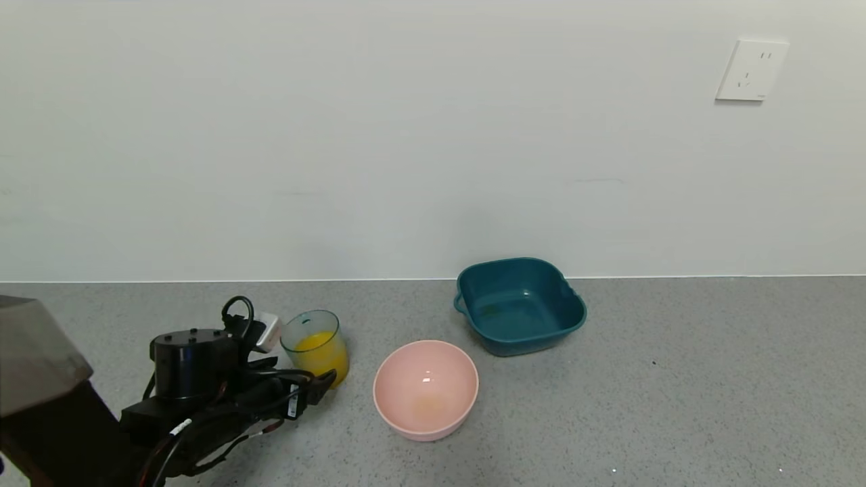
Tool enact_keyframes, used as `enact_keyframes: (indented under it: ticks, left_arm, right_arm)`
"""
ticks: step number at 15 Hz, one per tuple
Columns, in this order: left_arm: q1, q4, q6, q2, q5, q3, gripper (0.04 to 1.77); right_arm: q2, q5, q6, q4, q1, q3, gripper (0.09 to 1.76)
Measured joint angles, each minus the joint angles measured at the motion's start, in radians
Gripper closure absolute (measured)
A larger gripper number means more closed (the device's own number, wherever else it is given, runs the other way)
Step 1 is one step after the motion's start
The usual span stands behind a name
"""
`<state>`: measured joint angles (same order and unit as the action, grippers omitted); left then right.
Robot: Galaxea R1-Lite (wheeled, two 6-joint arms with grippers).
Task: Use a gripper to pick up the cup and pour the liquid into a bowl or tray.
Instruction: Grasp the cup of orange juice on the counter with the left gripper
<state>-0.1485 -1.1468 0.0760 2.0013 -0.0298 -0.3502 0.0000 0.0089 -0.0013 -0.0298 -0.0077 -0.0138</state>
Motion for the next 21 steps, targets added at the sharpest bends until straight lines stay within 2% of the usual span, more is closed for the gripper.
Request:
enact_keyframes:
  ticks: [10,20,21]
  left_arm:
    - [-0.006,-0.099,-0.001,0.177,0.0,-0.102,0.09]
    - [-0.006,-0.108,-0.003,0.225,0.004,-0.183,0.09]
    - [-0.006,-0.108,-0.003,0.226,0.004,-0.184,0.29]
  right_arm:
    - [0.0,0.0,0.0,0.0,0.0,0.0,0.14]
    - [0.0,0.0,0.0,0.0,0.0,0.0,0.14]
    - [0.0,0.0,0.0,0.0,0.0,0.0,0.14]
